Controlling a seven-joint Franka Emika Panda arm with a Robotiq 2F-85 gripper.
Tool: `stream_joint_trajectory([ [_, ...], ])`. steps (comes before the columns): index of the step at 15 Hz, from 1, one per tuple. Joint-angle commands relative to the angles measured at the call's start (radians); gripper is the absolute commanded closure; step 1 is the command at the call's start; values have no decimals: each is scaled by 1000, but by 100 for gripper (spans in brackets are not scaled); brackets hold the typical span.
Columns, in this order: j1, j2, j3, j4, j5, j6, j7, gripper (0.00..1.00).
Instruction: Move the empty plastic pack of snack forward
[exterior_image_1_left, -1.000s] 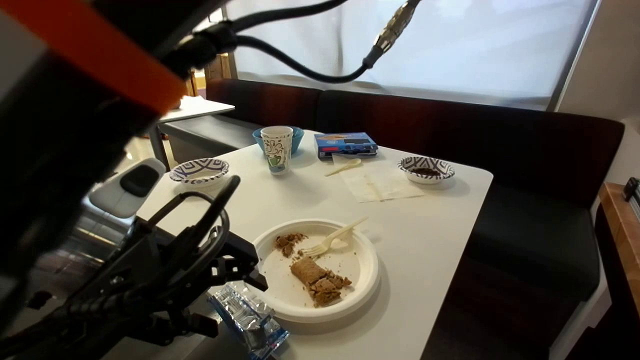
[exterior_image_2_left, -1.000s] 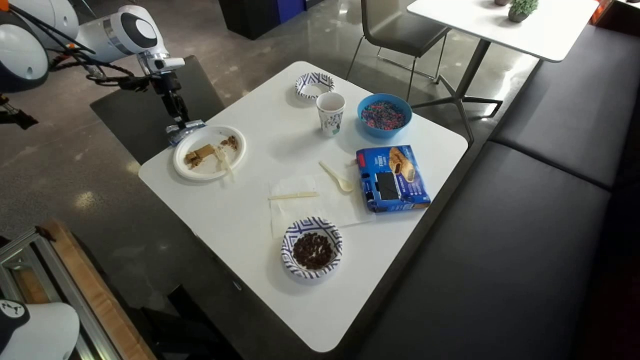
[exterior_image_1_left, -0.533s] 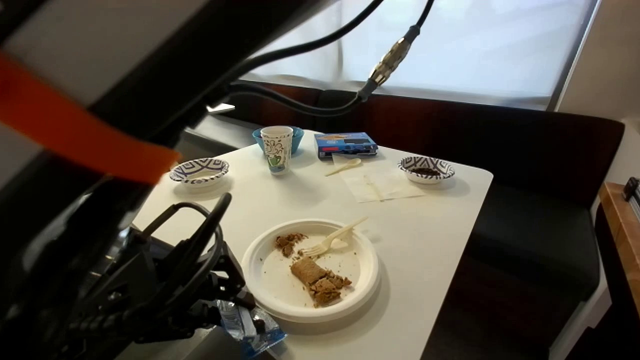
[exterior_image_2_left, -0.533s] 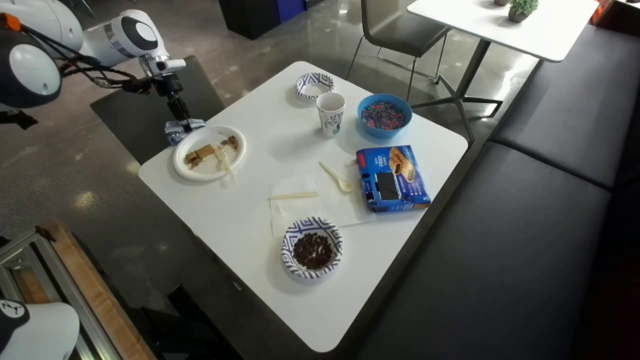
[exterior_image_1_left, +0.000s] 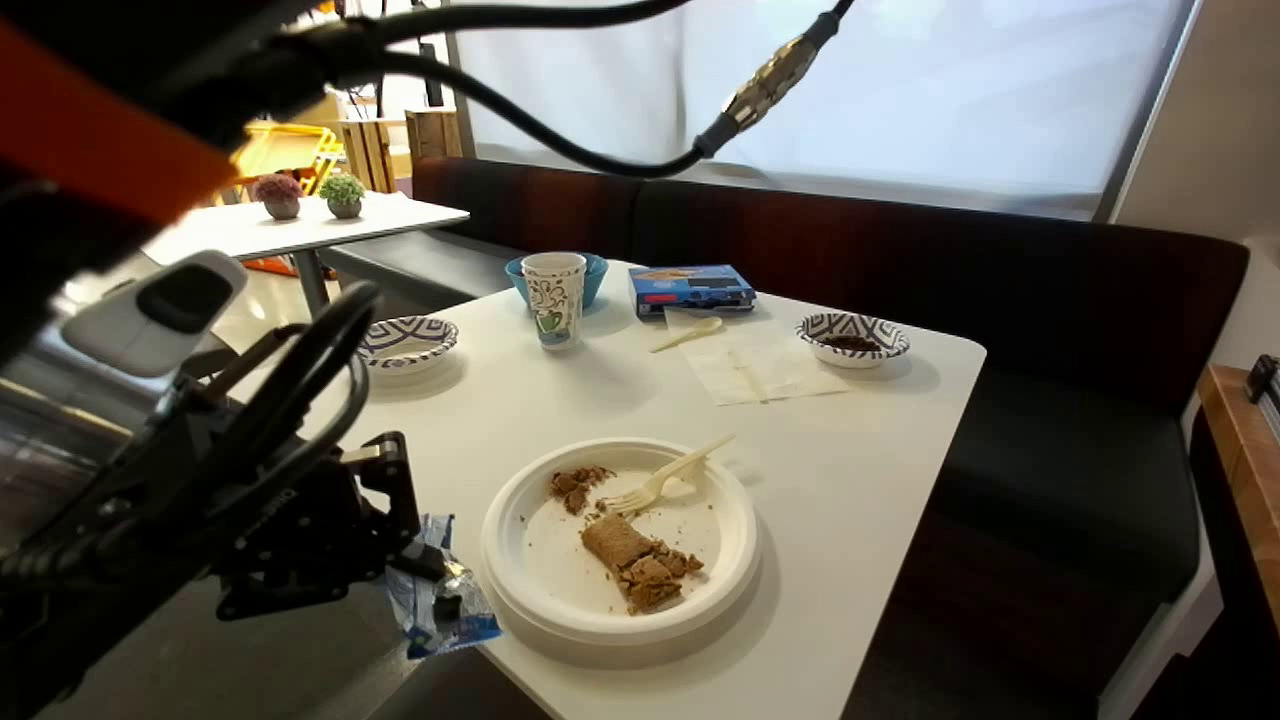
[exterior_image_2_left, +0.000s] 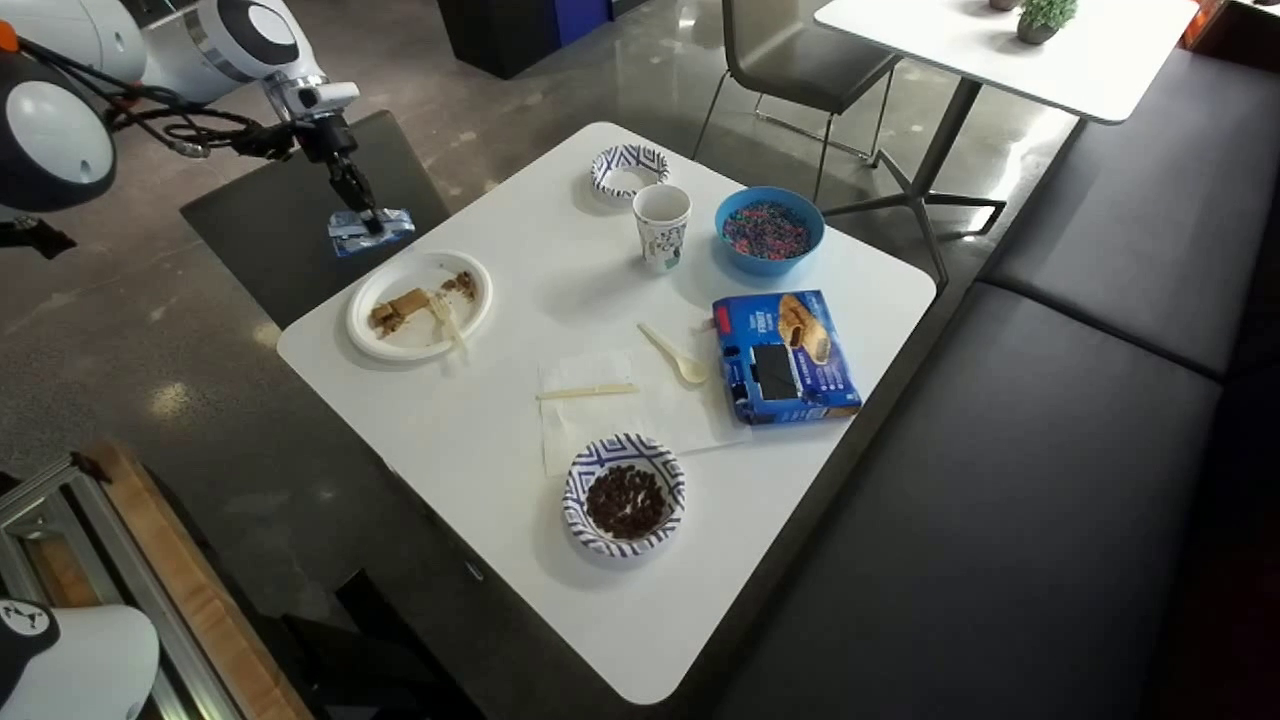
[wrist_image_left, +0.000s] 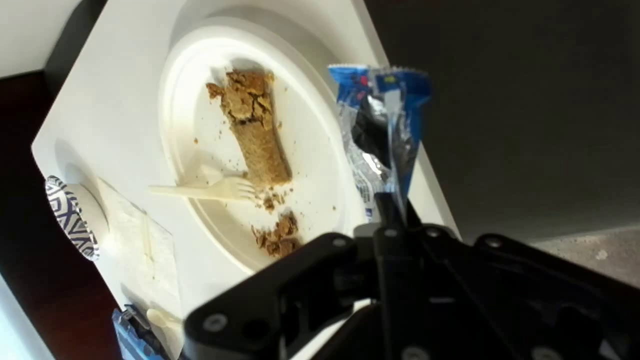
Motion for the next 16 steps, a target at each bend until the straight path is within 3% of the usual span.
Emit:
stream_joint_trajectory([
  [1,-14,8,-41,55,-16,37,65,100],
  [5,-87,7,-65,90,27,39,180,100],
  [16,-343,-9,-35,130,201,34,426,100],
])
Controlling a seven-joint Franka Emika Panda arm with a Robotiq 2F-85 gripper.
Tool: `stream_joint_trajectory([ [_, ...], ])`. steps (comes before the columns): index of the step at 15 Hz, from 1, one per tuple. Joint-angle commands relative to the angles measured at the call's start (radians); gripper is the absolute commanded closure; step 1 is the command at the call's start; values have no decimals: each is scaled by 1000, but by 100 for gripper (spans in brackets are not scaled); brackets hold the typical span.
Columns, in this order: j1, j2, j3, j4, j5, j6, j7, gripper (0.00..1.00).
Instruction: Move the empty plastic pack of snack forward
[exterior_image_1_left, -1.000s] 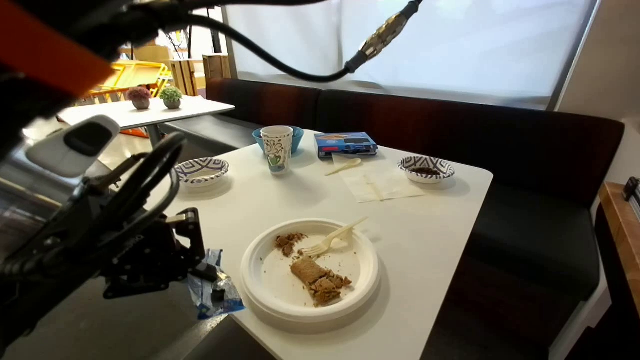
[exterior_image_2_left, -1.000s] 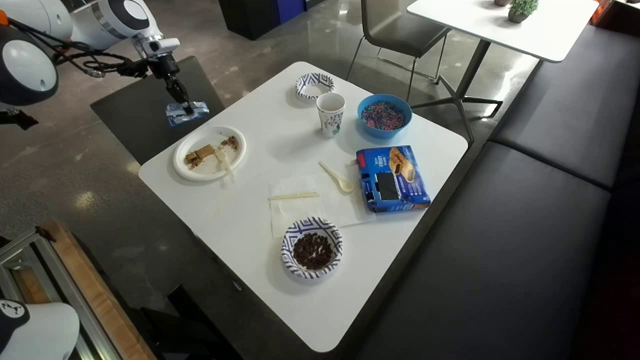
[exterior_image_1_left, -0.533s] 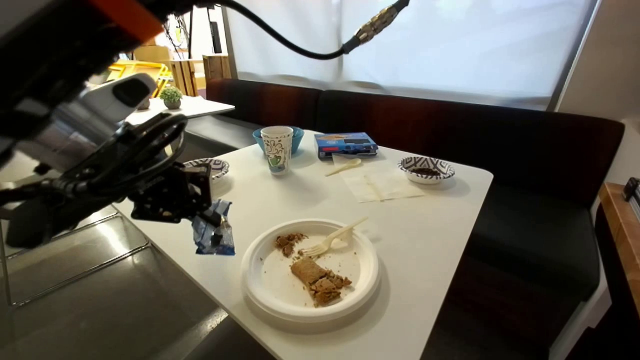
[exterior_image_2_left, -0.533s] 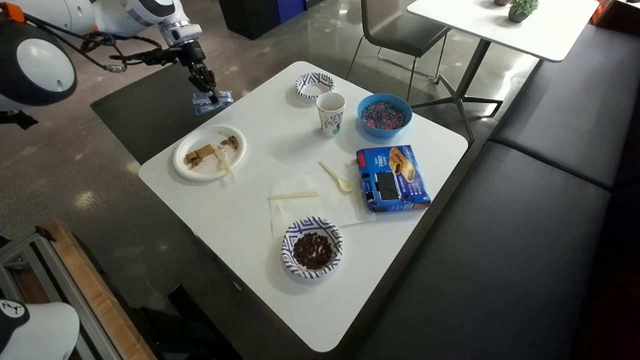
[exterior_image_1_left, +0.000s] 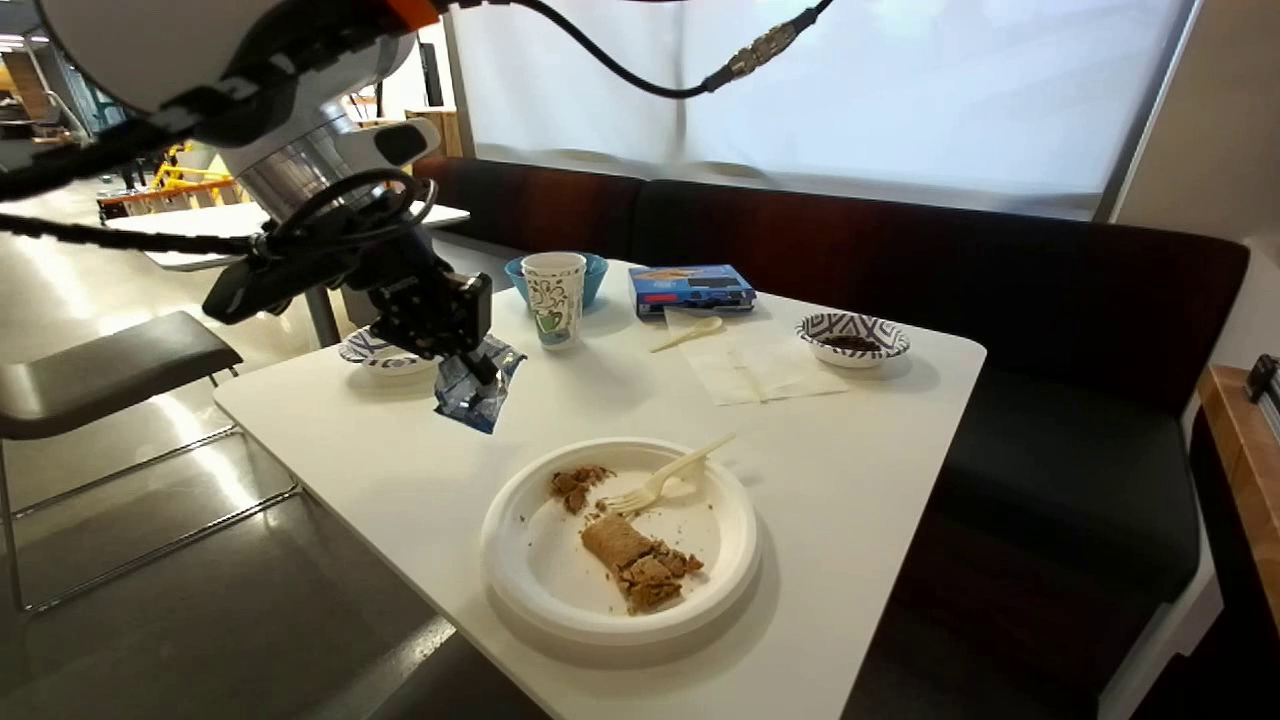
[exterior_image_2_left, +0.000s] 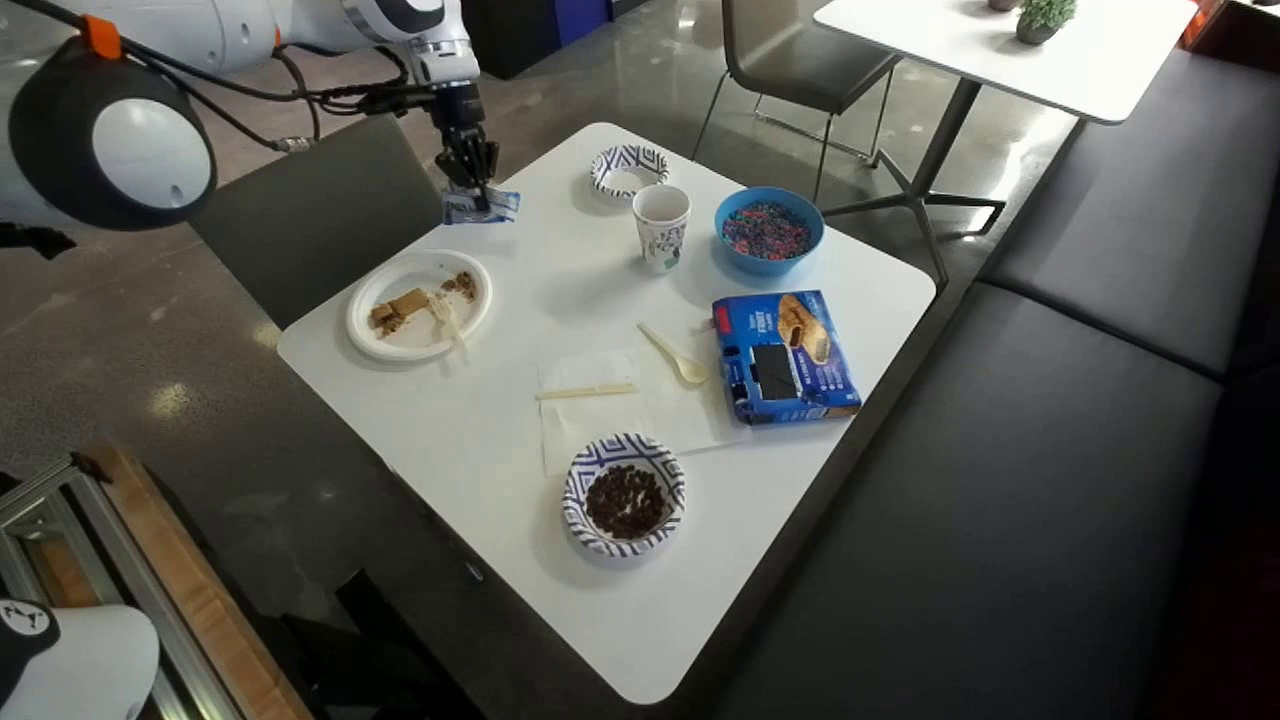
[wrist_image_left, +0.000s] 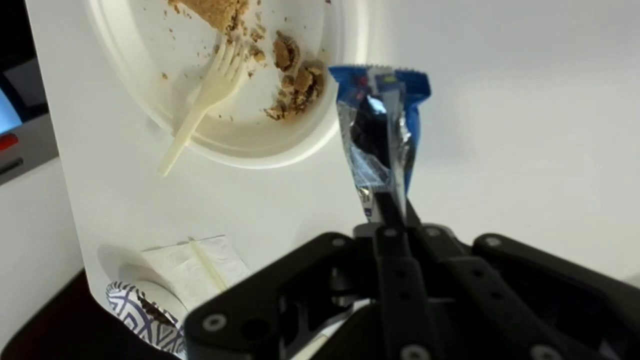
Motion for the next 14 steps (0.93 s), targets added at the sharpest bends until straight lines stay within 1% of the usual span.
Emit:
stream_joint_trajectory([
  [1,-58,-1,24,10,76,20,120,100],
  [3,-85,-1,25,6,109,42,180,100],
  [6,-114,6,14,2,130,136,268,100],
  [11,-152,8,-10,-32,119,317,440,100],
  [14,-172,4,-19,-68,111,390,506,100],
])
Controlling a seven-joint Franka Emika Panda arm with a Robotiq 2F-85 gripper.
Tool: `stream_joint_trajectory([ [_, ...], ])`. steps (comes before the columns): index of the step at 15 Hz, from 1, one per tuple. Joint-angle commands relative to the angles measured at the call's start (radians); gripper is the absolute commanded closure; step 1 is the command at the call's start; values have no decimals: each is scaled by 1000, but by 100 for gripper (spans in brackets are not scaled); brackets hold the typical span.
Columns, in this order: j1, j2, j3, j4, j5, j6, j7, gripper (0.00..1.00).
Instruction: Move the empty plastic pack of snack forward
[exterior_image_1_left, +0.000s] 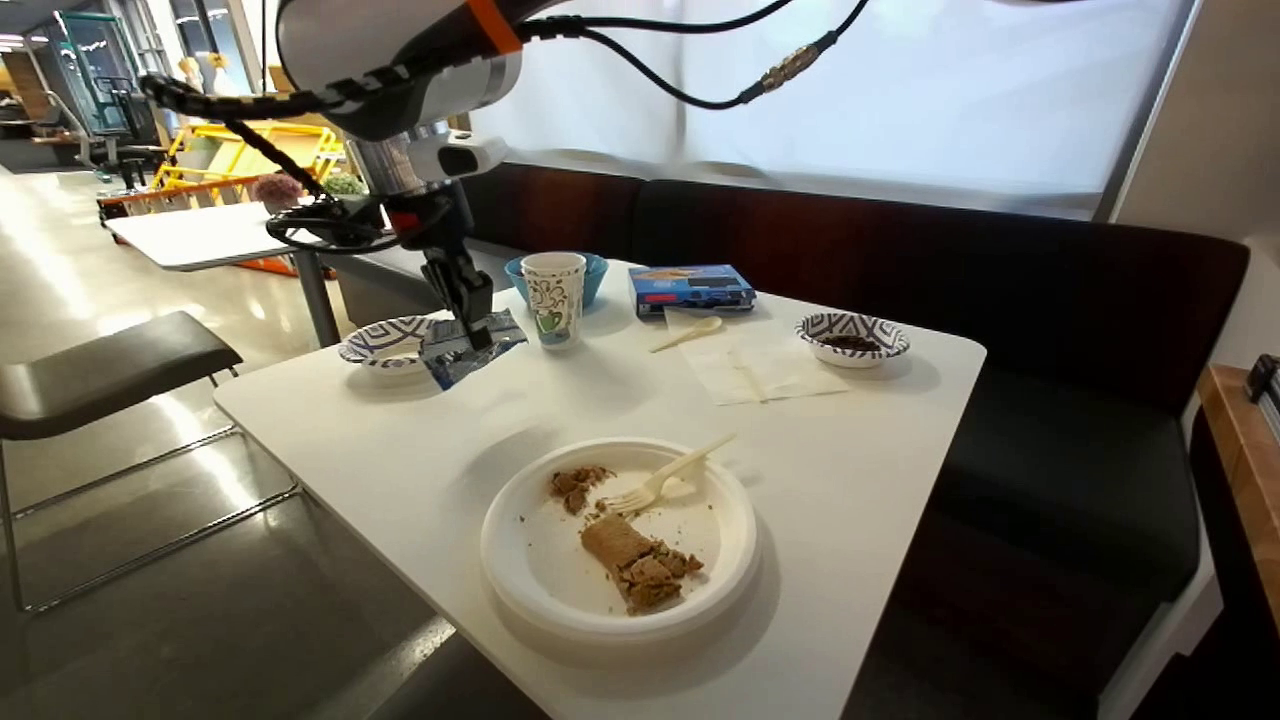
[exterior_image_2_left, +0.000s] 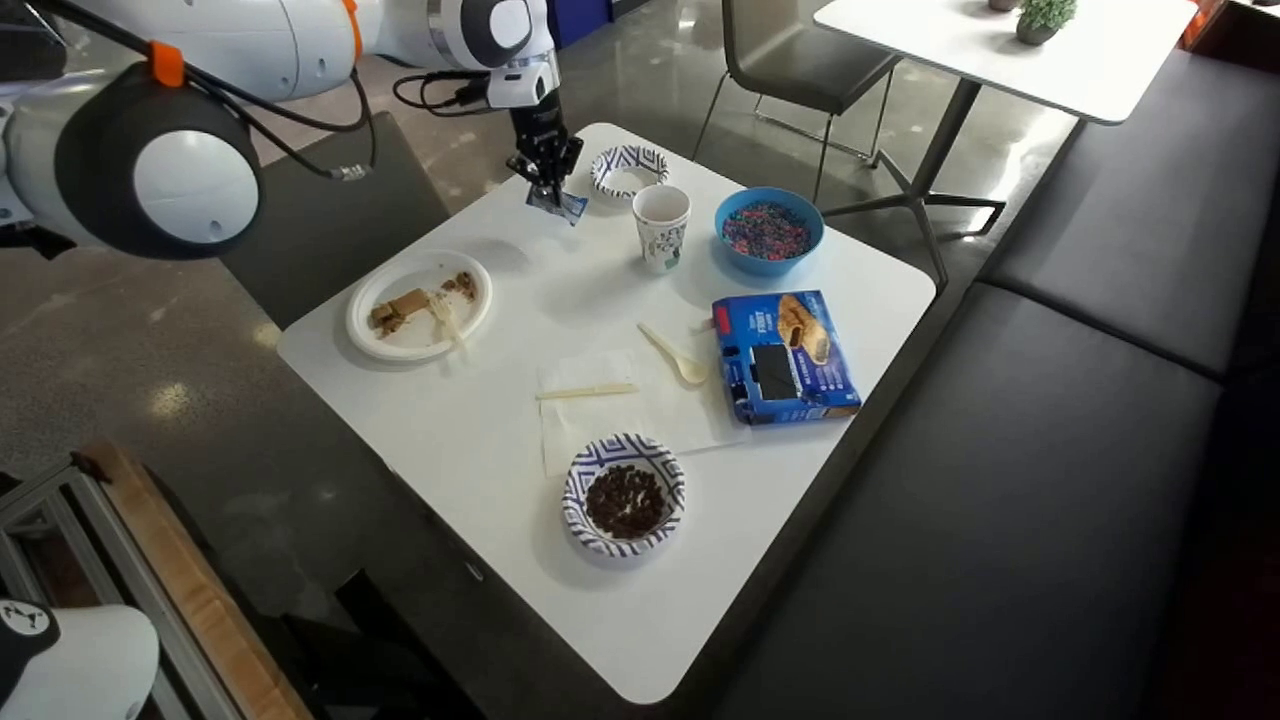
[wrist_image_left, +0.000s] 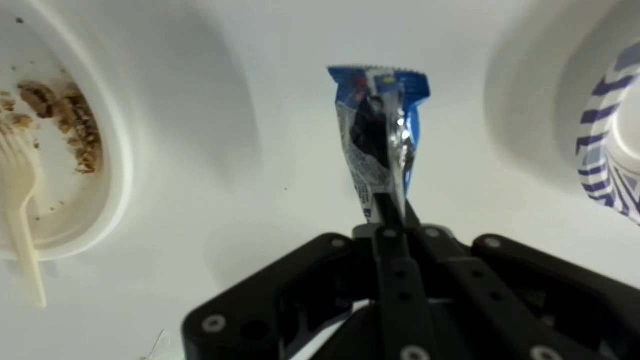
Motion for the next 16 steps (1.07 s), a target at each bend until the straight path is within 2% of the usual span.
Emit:
stream_joint_trajectory([
  [1,-18,-7,-11,-61,11,96,96,100],
  [5,-32,-25,-13,-141,3,173,126,100],
  [6,-28,-33,-17,-161,-5,189,123,74],
  [7,-21,-47,-14,-182,-11,205,101,73],
  [9,14,-84,-32,-231,-47,208,87,60],
  [16,205,-303,-99,-469,-273,228,-3,7],
])
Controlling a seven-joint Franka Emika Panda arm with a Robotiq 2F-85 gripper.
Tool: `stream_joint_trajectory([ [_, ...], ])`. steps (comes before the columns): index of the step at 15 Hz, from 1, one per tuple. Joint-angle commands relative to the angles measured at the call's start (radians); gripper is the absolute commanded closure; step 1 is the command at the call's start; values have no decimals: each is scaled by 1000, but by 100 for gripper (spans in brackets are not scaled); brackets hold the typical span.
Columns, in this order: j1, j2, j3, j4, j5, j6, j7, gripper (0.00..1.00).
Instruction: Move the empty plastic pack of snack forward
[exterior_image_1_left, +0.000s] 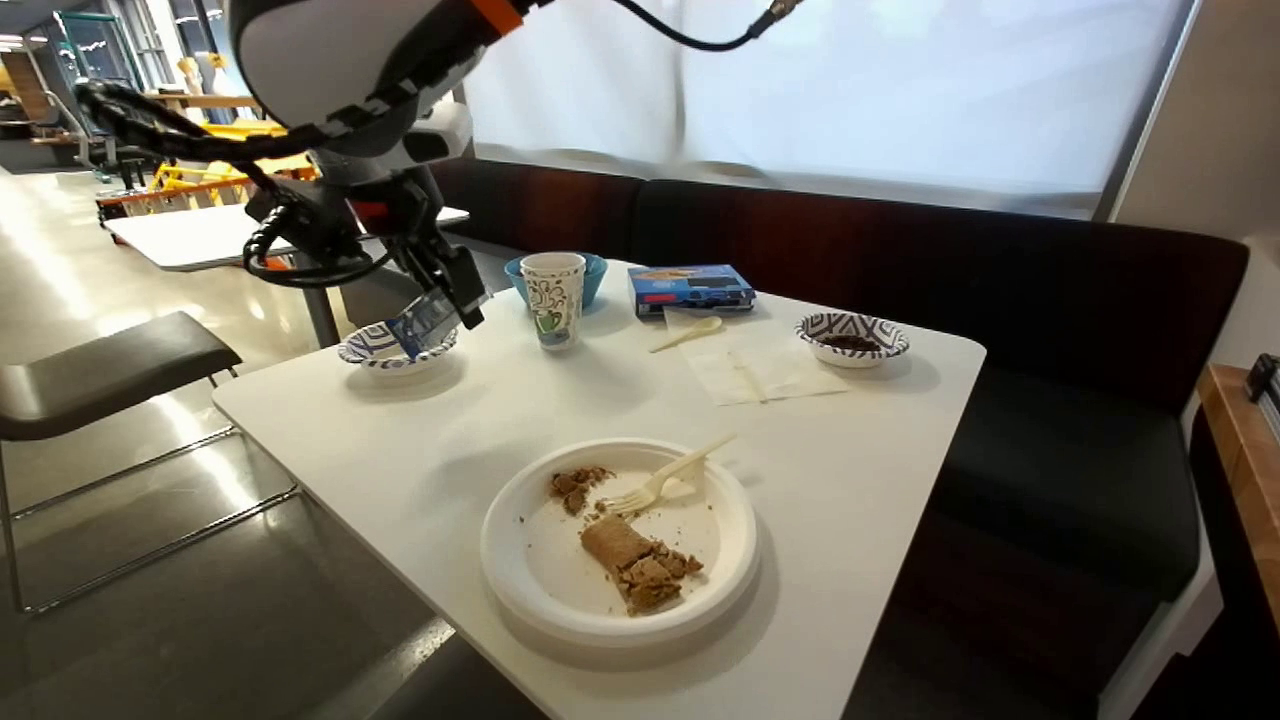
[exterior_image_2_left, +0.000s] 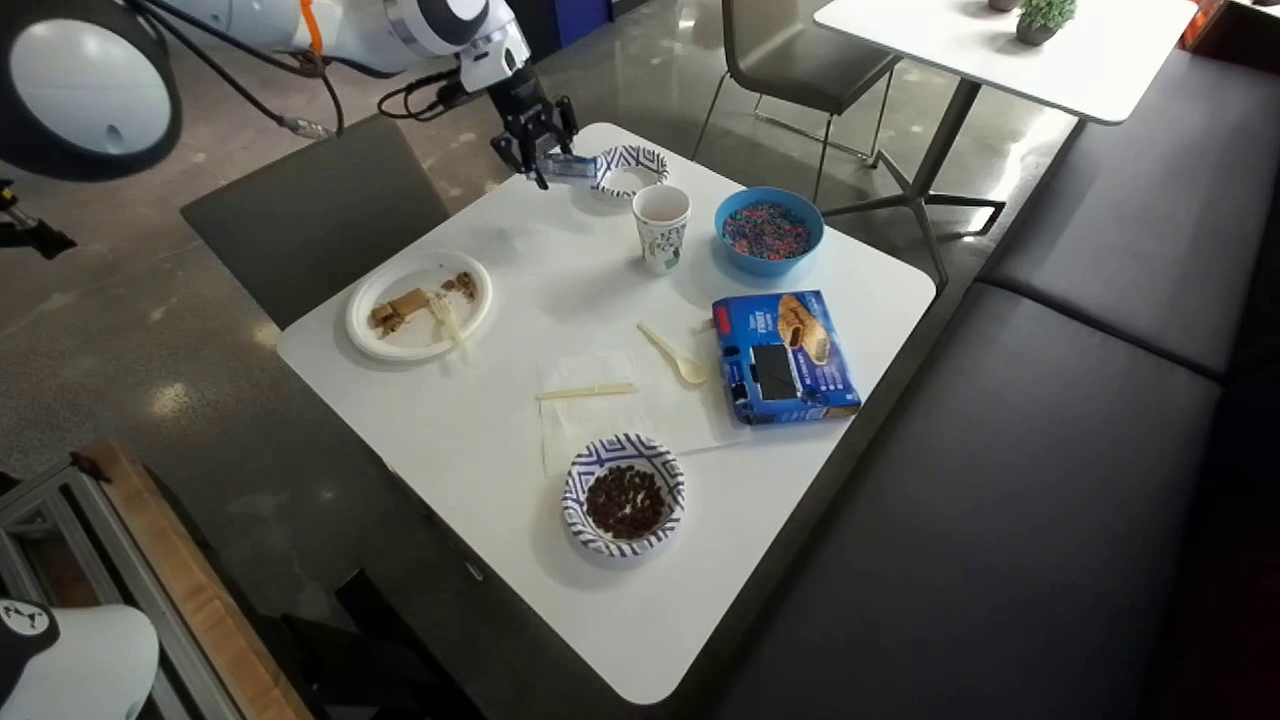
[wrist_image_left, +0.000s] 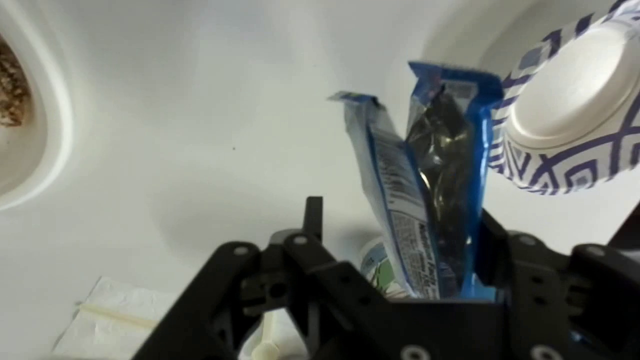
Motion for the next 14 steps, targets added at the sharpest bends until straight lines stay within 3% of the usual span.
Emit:
stream_joint_trajectory([
  [1,94,-173,-28,-235,-97,26,-56,1],
  [10,141,-389,-53,-625,-154,50,-9,0],
  [11,106,-418,1,-664,-189,59,-17,0],
  [14,105,-517,73,-798,-240,108,-118,0],
])
